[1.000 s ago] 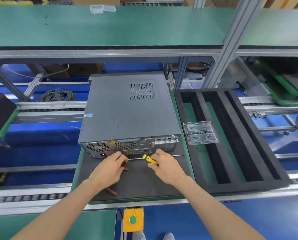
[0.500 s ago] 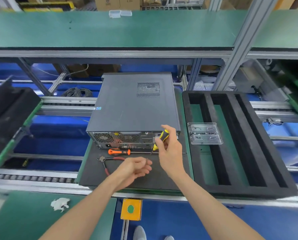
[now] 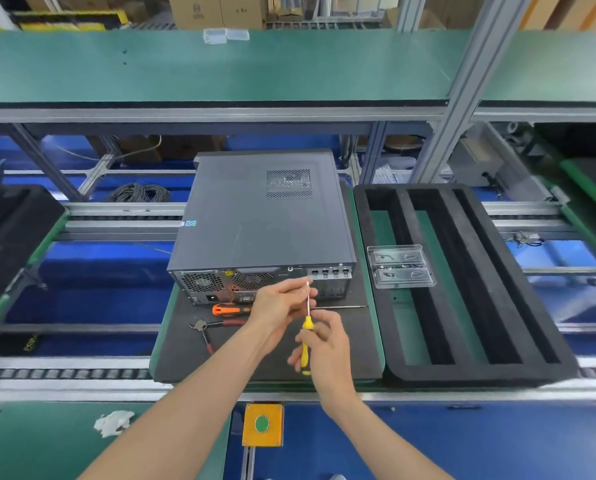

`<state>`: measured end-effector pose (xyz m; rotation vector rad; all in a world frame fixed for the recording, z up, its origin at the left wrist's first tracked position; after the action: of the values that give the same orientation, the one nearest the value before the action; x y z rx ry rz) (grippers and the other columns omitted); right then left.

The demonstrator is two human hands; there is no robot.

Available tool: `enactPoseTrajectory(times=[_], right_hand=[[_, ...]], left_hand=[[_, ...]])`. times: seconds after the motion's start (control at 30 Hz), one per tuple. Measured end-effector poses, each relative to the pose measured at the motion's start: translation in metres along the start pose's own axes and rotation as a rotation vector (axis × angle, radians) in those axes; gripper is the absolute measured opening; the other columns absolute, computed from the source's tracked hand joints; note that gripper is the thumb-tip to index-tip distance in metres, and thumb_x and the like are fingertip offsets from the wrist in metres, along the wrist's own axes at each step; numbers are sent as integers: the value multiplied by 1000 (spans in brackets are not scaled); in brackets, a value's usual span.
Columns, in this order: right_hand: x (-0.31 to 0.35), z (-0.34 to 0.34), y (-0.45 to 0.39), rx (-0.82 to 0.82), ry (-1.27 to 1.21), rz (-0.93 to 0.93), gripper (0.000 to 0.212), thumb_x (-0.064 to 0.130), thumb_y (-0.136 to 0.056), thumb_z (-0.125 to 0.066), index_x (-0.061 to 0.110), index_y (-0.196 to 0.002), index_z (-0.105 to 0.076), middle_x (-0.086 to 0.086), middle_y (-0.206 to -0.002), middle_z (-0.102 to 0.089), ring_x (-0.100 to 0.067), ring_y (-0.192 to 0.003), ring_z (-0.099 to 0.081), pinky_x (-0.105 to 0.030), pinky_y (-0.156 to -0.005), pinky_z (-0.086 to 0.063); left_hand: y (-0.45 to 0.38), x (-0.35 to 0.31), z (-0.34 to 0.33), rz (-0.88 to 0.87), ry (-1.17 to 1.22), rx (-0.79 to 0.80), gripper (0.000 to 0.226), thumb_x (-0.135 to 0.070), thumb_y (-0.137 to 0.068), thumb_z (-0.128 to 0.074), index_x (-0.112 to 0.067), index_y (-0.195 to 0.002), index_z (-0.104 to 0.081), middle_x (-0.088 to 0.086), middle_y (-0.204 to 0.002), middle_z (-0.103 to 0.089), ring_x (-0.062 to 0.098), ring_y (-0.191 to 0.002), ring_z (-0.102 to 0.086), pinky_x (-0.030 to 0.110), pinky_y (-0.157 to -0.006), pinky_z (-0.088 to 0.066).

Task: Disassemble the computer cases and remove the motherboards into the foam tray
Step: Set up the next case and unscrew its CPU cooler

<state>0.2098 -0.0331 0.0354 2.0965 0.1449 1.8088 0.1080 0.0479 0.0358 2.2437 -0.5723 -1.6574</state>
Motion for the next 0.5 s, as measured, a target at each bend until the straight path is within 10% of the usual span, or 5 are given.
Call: enactPoseTrajectory(times=[0.5], right_hand=[[38,52,-23,-218,40,-16,19,19,-103,-49,14,-94,-65,-1,-60,-57,-13,-36,-36,-20,-37,-27]], left_hand=[[-22,1,-71,99,94,-46,17,4,-93,-62,-4,-88,-76,11,-85,-77,16,-73,-71,26,-68,-55]])
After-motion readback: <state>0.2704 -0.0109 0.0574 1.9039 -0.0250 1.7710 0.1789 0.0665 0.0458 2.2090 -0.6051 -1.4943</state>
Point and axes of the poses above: each hand's wrist, its own y-axis away from the middle knuckle, its own z-axis out of the back of the hand, x = y × z, the point moved 6 cm from there along -y, towards the middle knuckle
